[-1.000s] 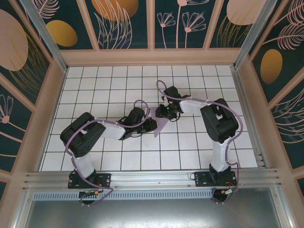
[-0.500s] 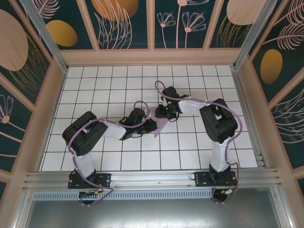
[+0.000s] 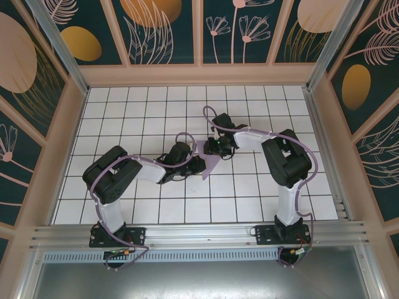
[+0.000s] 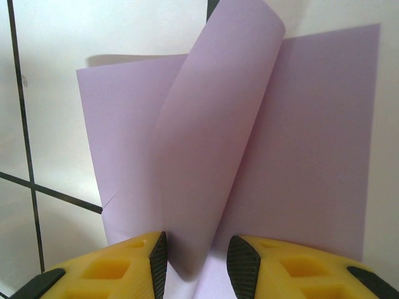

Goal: Fold a paper plane with a square sheet of paper (pick it up from the middle)
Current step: Fourth fold the wing at the center of the table.

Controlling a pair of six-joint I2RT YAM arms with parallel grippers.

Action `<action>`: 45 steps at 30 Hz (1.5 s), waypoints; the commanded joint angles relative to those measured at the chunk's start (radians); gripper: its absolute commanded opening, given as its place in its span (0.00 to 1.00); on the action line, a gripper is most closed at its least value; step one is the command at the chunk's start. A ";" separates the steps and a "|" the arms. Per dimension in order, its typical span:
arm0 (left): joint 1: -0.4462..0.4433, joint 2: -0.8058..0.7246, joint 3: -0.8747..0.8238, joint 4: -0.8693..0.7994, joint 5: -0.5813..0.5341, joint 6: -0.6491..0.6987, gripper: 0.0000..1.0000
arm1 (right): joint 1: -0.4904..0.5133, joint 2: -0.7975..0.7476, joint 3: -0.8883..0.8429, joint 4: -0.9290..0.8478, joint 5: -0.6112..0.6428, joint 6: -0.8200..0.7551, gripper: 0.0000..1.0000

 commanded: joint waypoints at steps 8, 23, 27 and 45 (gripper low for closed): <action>-0.001 0.051 0.018 -0.213 -0.062 -0.021 0.05 | 0.003 0.116 -0.058 -0.110 0.065 0.009 0.40; -0.002 0.080 0.025 -0.285 -0.069 -0.012 0.00 | -0.095 -0.186 -0.033 -0.022 -0.232 0.011 0.40; -0.002 0.081 0.032 -0.288 -0.066 0.006 0.00 | -0.091 -0.150 -0.087 0.036 -0.332 0.012 0.18; -0.002 0.089 0.041 -0.309 -0.053 0.025 0.00 | -0.086 0.006 -0.070 0.094 -0.388 -0.042 0.04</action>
